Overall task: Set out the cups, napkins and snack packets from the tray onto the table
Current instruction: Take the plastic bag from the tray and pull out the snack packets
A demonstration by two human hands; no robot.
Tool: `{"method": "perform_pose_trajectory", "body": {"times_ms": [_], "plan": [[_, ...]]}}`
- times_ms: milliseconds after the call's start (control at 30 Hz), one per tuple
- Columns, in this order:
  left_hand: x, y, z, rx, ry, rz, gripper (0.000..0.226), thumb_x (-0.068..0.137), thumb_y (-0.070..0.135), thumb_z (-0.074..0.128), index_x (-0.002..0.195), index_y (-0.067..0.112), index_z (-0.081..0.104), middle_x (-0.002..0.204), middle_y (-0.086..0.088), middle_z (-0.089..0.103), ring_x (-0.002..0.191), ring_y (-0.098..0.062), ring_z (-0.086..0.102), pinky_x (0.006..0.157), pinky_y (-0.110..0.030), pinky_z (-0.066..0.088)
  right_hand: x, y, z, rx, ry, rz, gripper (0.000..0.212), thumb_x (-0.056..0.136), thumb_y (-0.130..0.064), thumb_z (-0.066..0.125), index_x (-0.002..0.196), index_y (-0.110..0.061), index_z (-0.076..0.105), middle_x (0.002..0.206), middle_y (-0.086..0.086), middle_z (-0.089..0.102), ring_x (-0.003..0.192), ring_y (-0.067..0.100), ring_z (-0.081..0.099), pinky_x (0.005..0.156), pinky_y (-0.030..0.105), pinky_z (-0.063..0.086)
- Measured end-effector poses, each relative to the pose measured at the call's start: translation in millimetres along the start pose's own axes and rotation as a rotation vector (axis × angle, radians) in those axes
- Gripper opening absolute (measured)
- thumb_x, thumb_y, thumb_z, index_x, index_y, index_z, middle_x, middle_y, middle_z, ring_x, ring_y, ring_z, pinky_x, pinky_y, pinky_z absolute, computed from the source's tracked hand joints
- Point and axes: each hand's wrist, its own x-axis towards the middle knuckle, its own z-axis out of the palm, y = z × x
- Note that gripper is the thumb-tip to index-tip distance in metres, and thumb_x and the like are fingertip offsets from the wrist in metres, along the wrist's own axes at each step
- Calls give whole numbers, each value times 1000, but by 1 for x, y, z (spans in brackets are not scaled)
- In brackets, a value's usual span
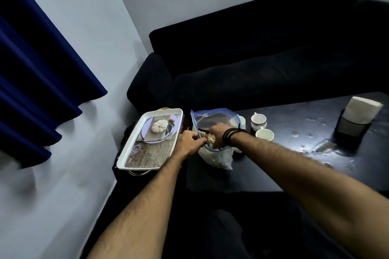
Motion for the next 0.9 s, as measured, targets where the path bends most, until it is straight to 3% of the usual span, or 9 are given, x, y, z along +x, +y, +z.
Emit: {"method": "perform_pose_trajectory", "body": {"times_ms": [133, 200, 267, 333, 500, 567, 700, 800, 900], "plan": [[-6, -6, 1, -311, -29, -125, 41, 76, 45, 65, 47, 15, 61, 55, -5, 61, 59, -18, 53, 66, -28, 40, 8, 1, 19, 85, 8, 21, 53, 87, -41, 58, 133, -17, 51, 137, 19, 47, 126, 34, 49, 101, 38, 42], [-8, -8, -1, -511, -53, -242, 63, 90, 57, 47, 50, 10, 59, 54, -7, 60, 53, -17, 54, 62, -28, 38, 16, -1, 23, 89, -3, -3, 47, 91, -40, 53, 133, -20, 53, 140, 21, 44, 130, 37, 43, 104, 38, 38], [-7, -16, 0, -508, -32, -370, 75, 99, 60, 25, 56, 7, 56, 59, -9, 59, 52, -15, 54, 58, -25, 33, 28, -5, 29, 61, -40, -2, 48, 92, -44, 50, 135, -24, 53, 144, 21, 42, 134, 39, 37, 111, 42, 30], [-6, -28, 7, -456, -23, -482, 72, 101, 57, 19, 63, 8, 55, 66, -9, 58, 59, -17, 53, 62, -26, 31, 39, -10, 37, 35, -67, 16, 52, 89, -47, 52, 138, -27, 50, 148, 20, 35, 139, 40, 30, 115, 46, 23], [-4, -55, 31, -421, -116, -621, 55, 104, 47, 22, 82, 13, 59, 84, -8, 59, 71, -18, 56, 80, -32, 39, 59, -9, 61, -12, -128, 38, 80, 83, -43, 61, 150, -41, 19, 156, 21, 18, 143, 46, 20, 115, 54, 23], [-2, -61, 39, -443, -152, -647, 47, 105, 43, 26, 100, 12, 60, 100, -12, 59, 83, -21, 58, 82, -33, 40, 66, -6, 73, 22, -108, 63, 75, 88, -41, 56, 150, -43, 15, 158, 20, 12, 144, 46, 16, 114, 56, 22], [5, -66, 54, -491, -236, -669, 43, 102, 37, 36, 133, 11, 53, 126, -16, 60, 107, -25, 60, 83, -33, 45, 73, 2, 88, 117, 26, 49, 51, 100, -35, 40, 150, -32, 29, 155, 21, 27, 141, 41, 29, 113, 50, 26], [8, -69, 66, -521, -272, -668, 49, 98, 38, 45, 139, 12, 48, 136, -15, 56, 122, -28, 58, 93, -37, 44, 72, 10, 96, 41, 106, -46, 54, 99, -31, 42, 151, -30, 28, 150, 19, 36, 136, 36, 38, 112, 46, 32], [10, -69, 75, -588, -270, -695, 53, 100, 41, 42, 143, 10, 44, 139, -17, 54, 124, -30, 56, 96, -40, 44, 75, 20, 93, 54, 112, -104, 48, 98, -27, 44, 145, -22, 43, 150, 13, 42, 135, 31, 43, 111, 42, 35]]}}
